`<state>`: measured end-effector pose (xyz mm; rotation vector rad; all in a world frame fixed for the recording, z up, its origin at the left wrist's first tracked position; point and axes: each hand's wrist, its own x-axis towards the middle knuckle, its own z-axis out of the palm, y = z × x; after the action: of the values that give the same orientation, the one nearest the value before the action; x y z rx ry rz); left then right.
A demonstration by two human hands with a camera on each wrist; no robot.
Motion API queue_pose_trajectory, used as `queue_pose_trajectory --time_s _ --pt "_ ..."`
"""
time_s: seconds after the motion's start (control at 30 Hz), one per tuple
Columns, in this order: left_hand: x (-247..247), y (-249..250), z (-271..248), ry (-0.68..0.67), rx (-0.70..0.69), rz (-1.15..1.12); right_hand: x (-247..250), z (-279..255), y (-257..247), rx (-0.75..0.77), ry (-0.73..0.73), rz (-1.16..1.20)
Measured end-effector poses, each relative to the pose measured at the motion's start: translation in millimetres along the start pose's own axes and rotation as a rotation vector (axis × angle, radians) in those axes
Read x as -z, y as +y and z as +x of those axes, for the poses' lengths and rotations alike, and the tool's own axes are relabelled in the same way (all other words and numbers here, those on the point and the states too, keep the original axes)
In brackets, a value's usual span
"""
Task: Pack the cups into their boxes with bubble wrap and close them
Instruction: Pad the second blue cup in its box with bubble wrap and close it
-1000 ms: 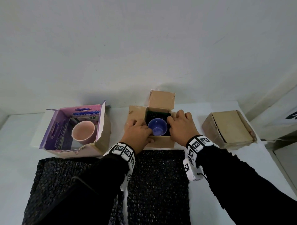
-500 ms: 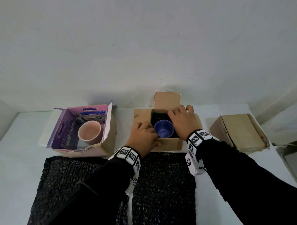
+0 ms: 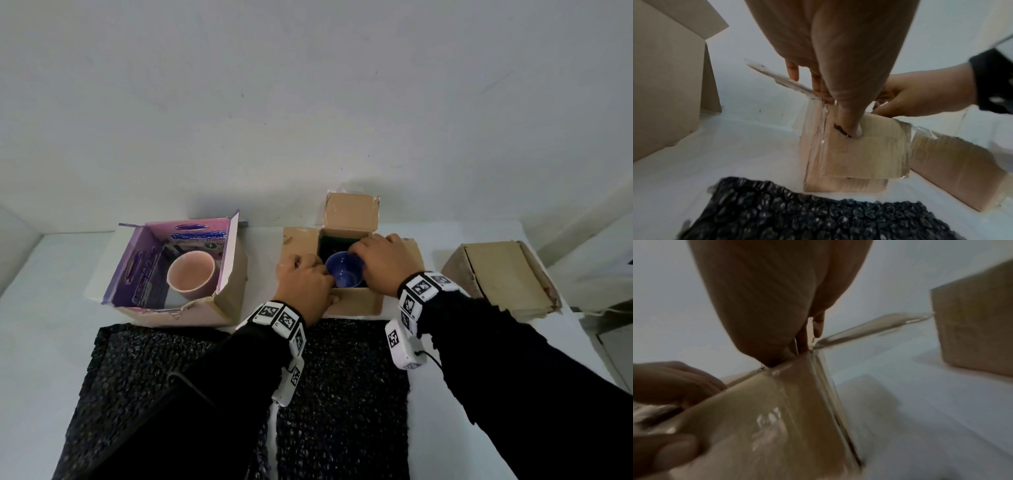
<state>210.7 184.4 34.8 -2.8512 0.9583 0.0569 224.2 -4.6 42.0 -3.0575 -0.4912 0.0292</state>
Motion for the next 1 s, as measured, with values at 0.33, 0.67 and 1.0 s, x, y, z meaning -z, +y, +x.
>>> queue_pose_trajectory --time_s 0.33,0.67,1.0 --pt "-27 20 -67 0.395 -0.037 -0.247 -44 -123 -43 0.236 0.177 0.146" --pt "-44 29 -118 0.025 0.02 -0.282 -71 -149 -73 -0.218 -0.285 -0.047" --pt "-19 24 -123 -0.082 0.056 -0.233 -5 -143 -87 -0.128 -0.282 0.48"
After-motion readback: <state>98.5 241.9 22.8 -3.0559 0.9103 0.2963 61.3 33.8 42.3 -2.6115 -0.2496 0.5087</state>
